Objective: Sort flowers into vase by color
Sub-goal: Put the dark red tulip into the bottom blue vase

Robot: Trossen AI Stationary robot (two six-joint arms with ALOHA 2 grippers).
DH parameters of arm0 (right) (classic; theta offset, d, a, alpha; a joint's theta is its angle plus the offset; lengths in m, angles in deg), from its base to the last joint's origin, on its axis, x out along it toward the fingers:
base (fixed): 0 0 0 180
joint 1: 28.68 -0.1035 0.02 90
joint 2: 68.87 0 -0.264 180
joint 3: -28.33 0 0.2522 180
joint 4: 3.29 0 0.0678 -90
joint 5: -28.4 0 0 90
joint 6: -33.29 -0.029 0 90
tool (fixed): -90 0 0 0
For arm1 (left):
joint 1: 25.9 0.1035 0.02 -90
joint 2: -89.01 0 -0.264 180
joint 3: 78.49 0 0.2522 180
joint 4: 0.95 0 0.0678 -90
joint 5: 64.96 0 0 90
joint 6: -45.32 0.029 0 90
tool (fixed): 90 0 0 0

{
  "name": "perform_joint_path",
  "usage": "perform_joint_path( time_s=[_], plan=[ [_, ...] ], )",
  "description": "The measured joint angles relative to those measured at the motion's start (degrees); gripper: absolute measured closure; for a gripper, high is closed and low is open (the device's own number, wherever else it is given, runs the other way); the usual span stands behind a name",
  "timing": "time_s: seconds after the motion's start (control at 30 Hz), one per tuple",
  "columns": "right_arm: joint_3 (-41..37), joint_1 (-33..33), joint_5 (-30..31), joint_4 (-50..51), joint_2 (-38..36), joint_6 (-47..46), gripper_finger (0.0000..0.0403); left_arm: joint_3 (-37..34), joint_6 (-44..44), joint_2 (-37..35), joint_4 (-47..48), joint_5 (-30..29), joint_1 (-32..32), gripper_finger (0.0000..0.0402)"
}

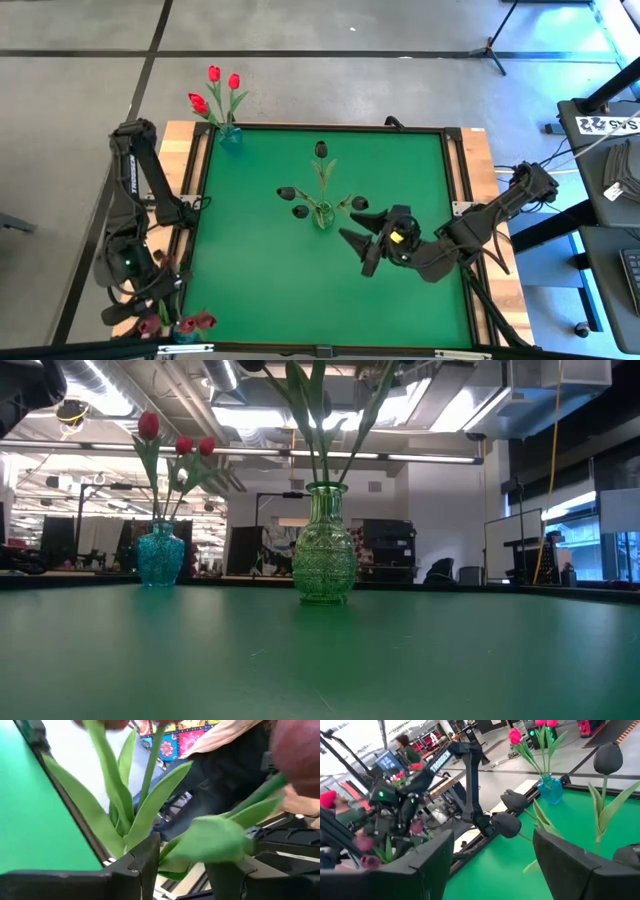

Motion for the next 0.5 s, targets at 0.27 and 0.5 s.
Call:
perform_joint_path(
  time_s=[0.27, 0.5],
  plan=[
    [0.0, 0.0, -0.24, 2.01, 1.34, 1.21, 0.0132, 4.62, 2.38, -1.05, 11.74, -0.65, 0.04, 0.026],
    [-0.02, 0.0, -0.62, 4.22, 2.02, 0.15, 0.0132, 4.62, -5.69, -0.98, 13.21, 1.54, 0.04, 0.026]
  ],
)
